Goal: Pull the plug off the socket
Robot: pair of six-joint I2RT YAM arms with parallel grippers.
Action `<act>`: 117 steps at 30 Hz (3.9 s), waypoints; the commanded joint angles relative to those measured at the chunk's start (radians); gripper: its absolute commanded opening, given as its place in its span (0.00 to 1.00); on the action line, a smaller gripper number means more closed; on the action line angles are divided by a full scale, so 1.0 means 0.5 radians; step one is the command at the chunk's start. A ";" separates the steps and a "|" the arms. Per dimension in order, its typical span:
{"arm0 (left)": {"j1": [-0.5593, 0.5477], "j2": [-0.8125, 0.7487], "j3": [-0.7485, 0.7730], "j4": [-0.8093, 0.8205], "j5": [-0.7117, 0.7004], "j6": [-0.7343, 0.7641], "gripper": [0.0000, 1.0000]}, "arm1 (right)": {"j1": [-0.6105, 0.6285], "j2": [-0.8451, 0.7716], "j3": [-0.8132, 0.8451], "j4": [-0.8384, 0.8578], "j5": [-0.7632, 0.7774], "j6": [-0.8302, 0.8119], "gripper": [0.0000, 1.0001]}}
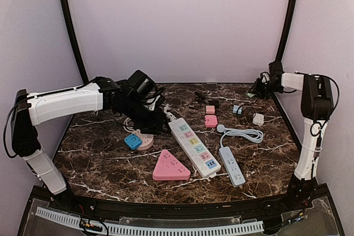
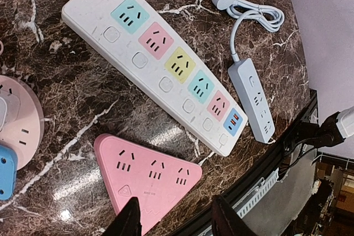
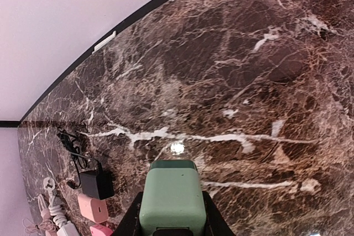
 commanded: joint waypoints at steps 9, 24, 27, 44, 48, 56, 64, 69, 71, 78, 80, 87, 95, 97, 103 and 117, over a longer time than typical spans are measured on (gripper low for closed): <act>0.008 -0.058 -0.014 0.024 -0.009 -0.034 0.43 | -0.200 0.282 0.281 0.027 -0.243 0.032 0.04; 0.009 -0.044 0.008 -0.014 -0.036 -0.054 0.43 | -0.245 0.667 0.808 -0.034 -0.352 0.145 0.07; 0.011 -0.029 0.016 -0.016 -0.032 -0.058 0.43 | -0.245 0.746 0.887 -0.030 -0.360 0.171 0.08; 0.033 0.003 0.051 0.004 -0.038 -0.053 0.43 | -0.268 0.899 1.194 -0.228 -0.372 0.095 0.43; 0.046 -0.004 0.048 0.004 -0.045 -0.045 0.43 | -0.270 0.861 1.142 -0.231 -0.371 0.090 0.51; 0.115 -0.034 0.032 0.007 -0.065 -0.023 0.43 | -0.269 0.592 0.881 -0.256 -0.153 0.033 0.71; 0.220 -0.062 0.014 -0.012 -0.138 0.002 0.44 | -0.226 0.214 0.517 -0.198 0.069 -0.050 0.92; 0.292 -0.099 -0.048 0.027 -0.193 -0.023 0.45 | -0.113 -0.034 0.202 -0.089 0.135 -0.082 0.94; 0.308 -0.095 -0.068 0.004 -0.257 -0.010 0.45 | -0.026 -0.145 0.077 -0.057 0.171 -0.104 0.94; 0.418 -0.222 -0.276 0.059 -0.392 -0.152 0.47 | 0.417 -0.489 -0.377 0.141 0.197 -0.160 0.90; 0.473 -0.297 -0.400 0.154 -0.340 -0.210 0.47 | 0.577 -0.536 -0.418 0.132 0.240 -0.198 0.88; 0.685 -0.462 -0.770 0.364 -0.197 -0.348 0.48 | 1.148 -0.559 -0.379 0.108 0.374 -0.345 0.84; 0.909 -0.617 -1.229 0.850 0.220 -0.591 0.48 | 1.655 -0.339 -0.073 0.030 0.483 -0.568 0.83; 0.936 -0.626 -1.332 1.008 0.300 -0.665 0.48 | 1.770 -0.244 0.060 -0.015 0.540 -0.616 0.83; 0.966 -0.592 -1.660 1.563 0.462 -0.925 0.49 | 1.917 0.069 0.406 -0.159 0.562 -0.616 0.81; 0.968 -0.447 -1.875 1.958 0.515 -1.078 0.49 | 2.075 0.561 0.967 -0.292 0.679 -0.630 0.78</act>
